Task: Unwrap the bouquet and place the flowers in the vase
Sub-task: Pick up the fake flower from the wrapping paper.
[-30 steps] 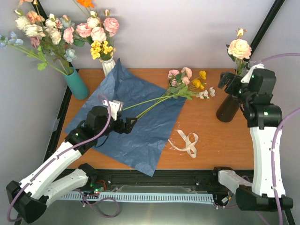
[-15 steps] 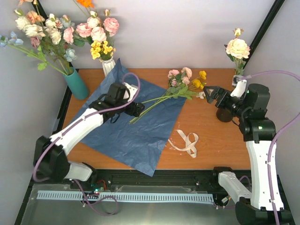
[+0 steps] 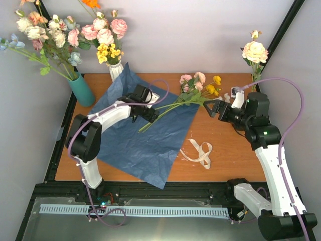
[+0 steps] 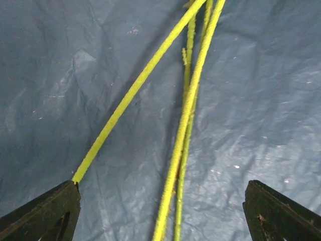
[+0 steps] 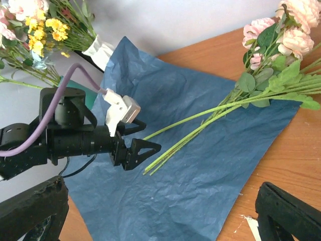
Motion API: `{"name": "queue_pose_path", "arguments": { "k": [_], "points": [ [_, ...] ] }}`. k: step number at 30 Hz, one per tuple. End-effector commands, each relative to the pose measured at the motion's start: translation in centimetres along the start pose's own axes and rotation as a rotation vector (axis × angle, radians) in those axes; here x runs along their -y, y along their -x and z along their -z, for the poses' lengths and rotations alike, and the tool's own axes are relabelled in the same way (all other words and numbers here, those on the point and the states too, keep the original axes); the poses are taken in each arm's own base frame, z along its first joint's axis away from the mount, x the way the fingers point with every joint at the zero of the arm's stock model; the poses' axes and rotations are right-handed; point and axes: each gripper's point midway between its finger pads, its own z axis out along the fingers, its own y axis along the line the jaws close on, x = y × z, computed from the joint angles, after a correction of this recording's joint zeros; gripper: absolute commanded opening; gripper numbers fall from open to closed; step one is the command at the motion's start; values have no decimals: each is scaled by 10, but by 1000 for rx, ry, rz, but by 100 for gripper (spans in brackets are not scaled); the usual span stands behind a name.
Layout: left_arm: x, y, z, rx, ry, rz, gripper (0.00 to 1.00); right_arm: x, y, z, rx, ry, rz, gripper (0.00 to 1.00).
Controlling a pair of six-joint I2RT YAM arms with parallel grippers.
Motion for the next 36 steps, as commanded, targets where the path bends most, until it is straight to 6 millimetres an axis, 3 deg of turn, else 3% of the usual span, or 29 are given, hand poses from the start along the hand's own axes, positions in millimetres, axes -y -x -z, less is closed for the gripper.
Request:
{"name": "queue_pose_path", "arguments": {
  "k": [1, 6, 15, 21, 36],
  "points": [
    [-8, 26, -7, 62, -20, -121, 88, 3, -4, -6, -10, 2, 2, 100],
    [-9, 36, -24, 77, -49, -224, 84, 11, -18, -13, -54, -5, -14, 100],
    [-26, 56, -59, 71, -43, -319, 63, 17, -39, -15, -118, -17, -7, 100],
    [-25, 56, -77, 51, -75, -377, 62, 23, -48, -16, -142, -29, -2, 100],
    [-28, 48, -111, 6, -93, -369, 45, 33, -60, -16, -169, -64, 2, 100]
  ]
}}
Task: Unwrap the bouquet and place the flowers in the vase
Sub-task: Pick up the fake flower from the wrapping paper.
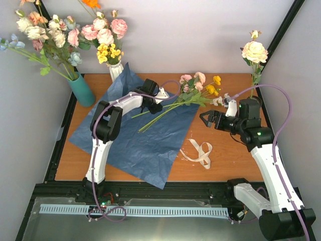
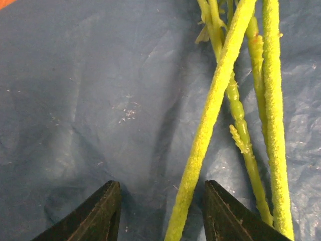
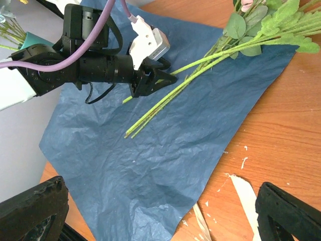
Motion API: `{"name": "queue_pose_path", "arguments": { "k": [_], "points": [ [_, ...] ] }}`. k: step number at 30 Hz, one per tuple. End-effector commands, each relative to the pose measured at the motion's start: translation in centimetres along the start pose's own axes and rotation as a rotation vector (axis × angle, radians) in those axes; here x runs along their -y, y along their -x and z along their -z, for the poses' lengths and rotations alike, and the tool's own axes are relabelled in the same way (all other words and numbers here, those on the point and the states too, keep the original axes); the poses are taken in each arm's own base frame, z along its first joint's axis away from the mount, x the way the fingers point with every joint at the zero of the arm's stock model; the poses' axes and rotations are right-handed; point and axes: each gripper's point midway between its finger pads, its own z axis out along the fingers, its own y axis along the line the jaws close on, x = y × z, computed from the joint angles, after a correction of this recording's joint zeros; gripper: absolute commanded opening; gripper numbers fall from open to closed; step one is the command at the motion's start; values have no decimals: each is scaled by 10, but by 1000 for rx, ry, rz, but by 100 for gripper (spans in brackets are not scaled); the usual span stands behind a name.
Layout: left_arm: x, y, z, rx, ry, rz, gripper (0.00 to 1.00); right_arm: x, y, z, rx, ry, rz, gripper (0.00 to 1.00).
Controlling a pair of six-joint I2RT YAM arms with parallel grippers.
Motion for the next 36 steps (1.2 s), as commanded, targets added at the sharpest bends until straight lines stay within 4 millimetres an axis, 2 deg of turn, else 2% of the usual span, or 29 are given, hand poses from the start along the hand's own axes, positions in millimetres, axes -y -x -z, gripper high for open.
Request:
{"name": "queue_pose_path", "arguments": {
  "k": [1, 4, 8, 14, 20, 31, 36],
  "points": [
    [-9, 11, 2, 27, 12, -19, 44, 3, -7, 1, -7, -16, 18, 100],
    [-9, 10, 2, 30, 19, -15, 37, 3, -8, 1, -10, -15, 16, 100],
    [-9, 8, 0, 25, 21, -4, 19, 4, -7, 0, -10, -21, 16, 100],
    [-10, 23, 16, 86, 31, -3, 1, 5, -5, 0, -6, -30, 21, 100],
    [-12, 36, 40, 132, 55, -8, 0, 6, -4, 2, -1, -40, 20, 100],
    [-6, 64, 100, 253, 68, 16, 0, 8, 0, 3, 15, -57, 18, 100],
    [5, 77, 132, 331, 32, 84, 0, 7, 6, 6, 40, -65, 10, 100]
  ]
}}
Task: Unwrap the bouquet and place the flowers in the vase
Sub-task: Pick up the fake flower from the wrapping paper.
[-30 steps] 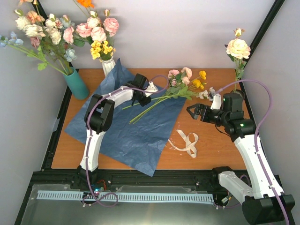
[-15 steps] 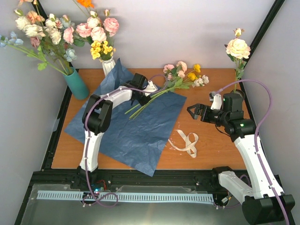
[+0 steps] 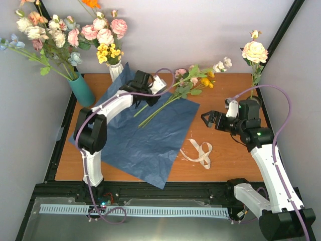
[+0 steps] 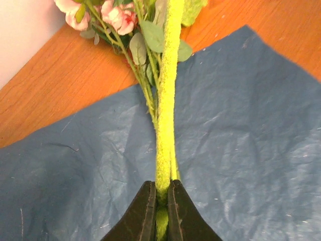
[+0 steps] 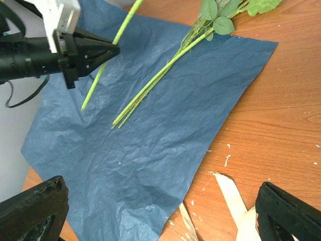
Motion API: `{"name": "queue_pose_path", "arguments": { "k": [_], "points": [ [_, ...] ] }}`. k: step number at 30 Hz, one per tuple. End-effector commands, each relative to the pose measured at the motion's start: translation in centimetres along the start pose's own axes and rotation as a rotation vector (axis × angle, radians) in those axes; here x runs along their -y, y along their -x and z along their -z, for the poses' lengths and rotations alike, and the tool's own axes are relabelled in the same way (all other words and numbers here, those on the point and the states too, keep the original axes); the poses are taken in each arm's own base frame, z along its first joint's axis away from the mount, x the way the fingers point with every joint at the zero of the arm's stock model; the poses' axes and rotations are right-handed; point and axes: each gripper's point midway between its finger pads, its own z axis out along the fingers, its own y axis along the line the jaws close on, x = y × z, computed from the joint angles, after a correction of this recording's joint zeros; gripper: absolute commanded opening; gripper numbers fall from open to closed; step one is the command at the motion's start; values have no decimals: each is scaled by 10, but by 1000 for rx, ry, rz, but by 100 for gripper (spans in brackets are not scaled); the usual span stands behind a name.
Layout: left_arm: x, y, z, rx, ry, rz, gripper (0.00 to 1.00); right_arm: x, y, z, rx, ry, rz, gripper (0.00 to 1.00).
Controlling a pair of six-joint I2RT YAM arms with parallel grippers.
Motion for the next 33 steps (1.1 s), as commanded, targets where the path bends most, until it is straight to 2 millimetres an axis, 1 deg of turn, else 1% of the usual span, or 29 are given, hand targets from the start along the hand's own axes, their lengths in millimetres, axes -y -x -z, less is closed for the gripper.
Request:
{"name": "queue_pose_path", "arguments": {
  "k": [1, 4, 6, 10, 15, 20, 22, 25, 28, 29, 33],
  "points": [
    [7, 31, 33, 119, -35, 86, 0, -6, 8, 7, 39, 4, 1, 100],
    [17, 38, 52, 170, -72, 153, 0, -10, 10, 7, 52, 28, -20, 100],
    [26, 47, 66, 212, -106, 188, 0, -14, 11, 8, 64, 53, -16, 100],
    [42, 58, 91, 276, -183, 269, 0, -24, 15, 14, 107, 101, 6, 100],
    [72, 72, 127, 356, -306, 324, 0, -56, 25, 28, 174, 266, 39, 100],
    [103, 82, 157, 413, -412, 370, 0, -76, 33, 33, 198, 382, 39, 100],
    [118, 86, 170, 432, -445, 370, 0, -85, 39, 35, 204, 408, 53, 100],
    [137, 88, 179, 429, -487, 390, 0, -102, 50, 40, 226, 436, 90, 98],
    [153, 95, 194, 470, -551, 397, 0, -118, 60, 42, 243, 451, 128, 96],
    [158, 96, 200, 484, -570, 398, 0, -126, 59, 40, 235, 465, 141, 95],
    [175, 97, 217, 529, -628, 405, 0, -143, 65, 33, 239, 473, 157, 90]
  ]
}}
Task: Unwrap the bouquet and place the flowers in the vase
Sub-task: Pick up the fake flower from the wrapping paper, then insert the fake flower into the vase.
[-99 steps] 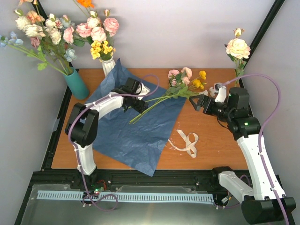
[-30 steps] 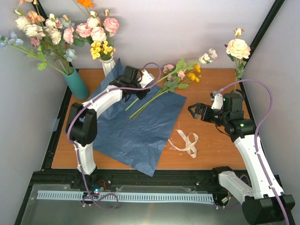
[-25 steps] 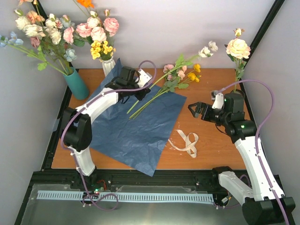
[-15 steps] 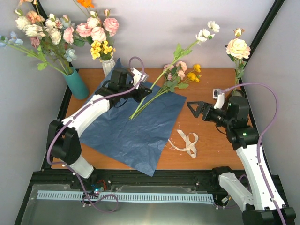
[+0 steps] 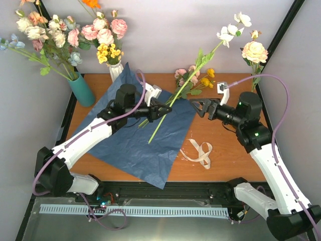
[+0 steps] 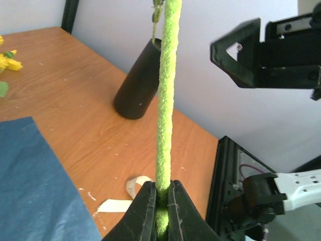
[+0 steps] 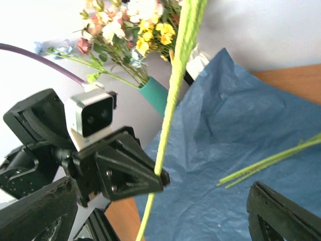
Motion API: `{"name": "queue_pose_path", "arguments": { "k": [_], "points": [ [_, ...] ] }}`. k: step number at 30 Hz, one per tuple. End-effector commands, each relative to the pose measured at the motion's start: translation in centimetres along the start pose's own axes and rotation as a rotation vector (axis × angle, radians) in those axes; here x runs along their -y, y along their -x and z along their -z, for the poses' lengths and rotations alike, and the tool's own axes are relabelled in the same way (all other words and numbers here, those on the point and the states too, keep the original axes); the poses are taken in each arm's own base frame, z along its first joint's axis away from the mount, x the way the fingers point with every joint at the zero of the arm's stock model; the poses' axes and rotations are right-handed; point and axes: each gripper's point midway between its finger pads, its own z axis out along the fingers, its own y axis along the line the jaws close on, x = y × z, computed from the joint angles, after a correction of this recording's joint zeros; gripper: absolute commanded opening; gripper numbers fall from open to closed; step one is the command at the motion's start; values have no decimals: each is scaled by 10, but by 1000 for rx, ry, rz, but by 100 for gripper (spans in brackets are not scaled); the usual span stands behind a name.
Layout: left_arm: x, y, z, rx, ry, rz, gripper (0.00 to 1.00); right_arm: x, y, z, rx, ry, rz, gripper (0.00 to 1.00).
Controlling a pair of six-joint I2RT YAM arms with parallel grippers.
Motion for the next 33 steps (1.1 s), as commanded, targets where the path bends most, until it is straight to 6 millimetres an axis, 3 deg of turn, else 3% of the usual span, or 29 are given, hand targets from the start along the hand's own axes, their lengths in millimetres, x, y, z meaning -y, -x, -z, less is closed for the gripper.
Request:
{"name": "queue_pose_path", "arguments": {
  "k": [1, 8, 11, 17, 24, 27, 33],
  "points": [
    [39, 17, 12, 85, -116, -1, 0, -25, 19, -12, 50, 41, 58, 89],
    [58, 11, 21, 88, -161, -20, 0, -48, 22, -39, 42, 67, 81, 79],
    [62, 9, 26, 88, -171, -29, 0, -58, 23, -49, 34, 82, 92, 69],
    [71, 5, 36, 103, -184, -48, 0, -71, 23, -65, 23, 106, 104, 35],
    [70, -2, 42, 110, -157, -60, 3, -79, 24, -74, 15, 121, 113, 4],
    [63, -1, 46, 123, -95, -69, 14, -83, 27, -72, 20, 128, 128, 3],
    [31, -7, 63, 145, 147, -75, 52, -85, 42, -62, 32, 48, 204, 3]
  ]
}}
